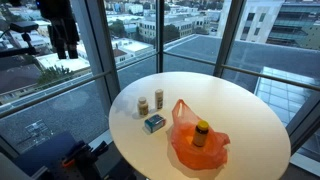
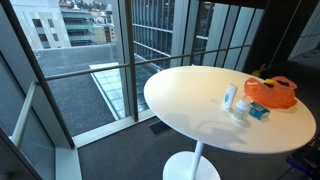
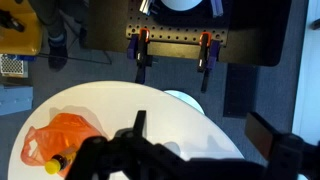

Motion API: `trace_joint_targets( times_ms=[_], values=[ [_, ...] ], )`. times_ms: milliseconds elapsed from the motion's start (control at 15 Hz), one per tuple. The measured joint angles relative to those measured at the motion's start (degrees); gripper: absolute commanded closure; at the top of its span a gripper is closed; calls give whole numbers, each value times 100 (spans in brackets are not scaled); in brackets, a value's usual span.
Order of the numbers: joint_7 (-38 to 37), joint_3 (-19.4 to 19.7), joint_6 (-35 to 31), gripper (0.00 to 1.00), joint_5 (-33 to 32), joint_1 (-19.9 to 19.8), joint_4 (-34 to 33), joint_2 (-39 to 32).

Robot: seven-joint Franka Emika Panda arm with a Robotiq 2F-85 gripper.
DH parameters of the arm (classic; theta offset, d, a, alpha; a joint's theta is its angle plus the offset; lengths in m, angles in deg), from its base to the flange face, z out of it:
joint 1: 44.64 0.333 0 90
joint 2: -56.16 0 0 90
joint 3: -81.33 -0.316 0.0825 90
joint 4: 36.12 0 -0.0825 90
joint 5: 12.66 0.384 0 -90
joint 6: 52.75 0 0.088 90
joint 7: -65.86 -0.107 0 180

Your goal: Take the bottle out of the carrier bag

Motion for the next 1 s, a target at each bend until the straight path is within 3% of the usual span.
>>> trace_joint_targets(
  times_ms=[467, 1000],
  values=[
    [-7, 23, -39, 0, 0, 10, 0, -12],
    [-428, 199, -667, 0, -74, -153, -433, -514]
  ],
)
